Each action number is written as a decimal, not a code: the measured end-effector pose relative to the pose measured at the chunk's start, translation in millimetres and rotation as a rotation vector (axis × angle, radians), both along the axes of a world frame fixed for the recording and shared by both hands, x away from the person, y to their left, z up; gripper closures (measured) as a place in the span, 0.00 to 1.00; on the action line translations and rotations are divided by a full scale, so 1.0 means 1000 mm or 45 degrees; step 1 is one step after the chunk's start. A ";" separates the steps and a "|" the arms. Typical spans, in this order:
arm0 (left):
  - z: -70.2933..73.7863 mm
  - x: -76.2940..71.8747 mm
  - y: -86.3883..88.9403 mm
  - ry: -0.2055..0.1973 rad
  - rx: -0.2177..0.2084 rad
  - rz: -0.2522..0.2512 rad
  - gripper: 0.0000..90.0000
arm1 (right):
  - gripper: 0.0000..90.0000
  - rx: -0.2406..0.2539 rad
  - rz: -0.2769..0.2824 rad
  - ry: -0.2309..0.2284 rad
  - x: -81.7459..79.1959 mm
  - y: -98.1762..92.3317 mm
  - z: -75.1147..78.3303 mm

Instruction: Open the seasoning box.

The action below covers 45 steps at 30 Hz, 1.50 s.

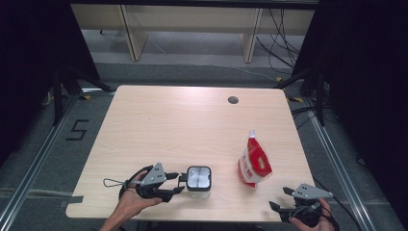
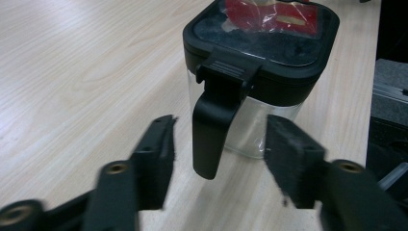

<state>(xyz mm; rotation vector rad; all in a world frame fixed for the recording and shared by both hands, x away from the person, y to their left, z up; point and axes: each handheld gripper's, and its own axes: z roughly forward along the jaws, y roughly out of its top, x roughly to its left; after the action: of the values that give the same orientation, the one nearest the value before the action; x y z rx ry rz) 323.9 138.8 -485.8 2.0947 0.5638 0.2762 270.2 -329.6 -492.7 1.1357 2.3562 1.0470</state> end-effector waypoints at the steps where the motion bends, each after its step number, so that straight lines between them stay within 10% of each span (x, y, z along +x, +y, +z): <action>1: 0.000 -0.001 0.000 0.006 -0.020 0.005 0.43 | 0.28 0.014 -0.017 0.018 -0.002 0.001 0.001; 13: 0.022 -0.011 0.003 -0.018 -0.092 0.031 0.45 | 0.26 0.016 0.068 -0.023 -0.005 0.006 0.002; 26: 0.034 -0.013 0.006 -0.061 -0.276 0.116 0.94 | 0.27 0.037 0.195 -0.038 -0.012 0.027 0.006; 45: 0.024 -0.002 -0.005 -0.044 -0.210 0.121 0.99 | 0.28 0.019 0.220 -0.057 -0.011 0.031 0.006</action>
<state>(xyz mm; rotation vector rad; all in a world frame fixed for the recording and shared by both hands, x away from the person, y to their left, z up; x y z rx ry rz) 322.2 133.7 -461.9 1.9042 0.6446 0.3089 258.7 -298.6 -486.6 0.9160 2.4501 1.1357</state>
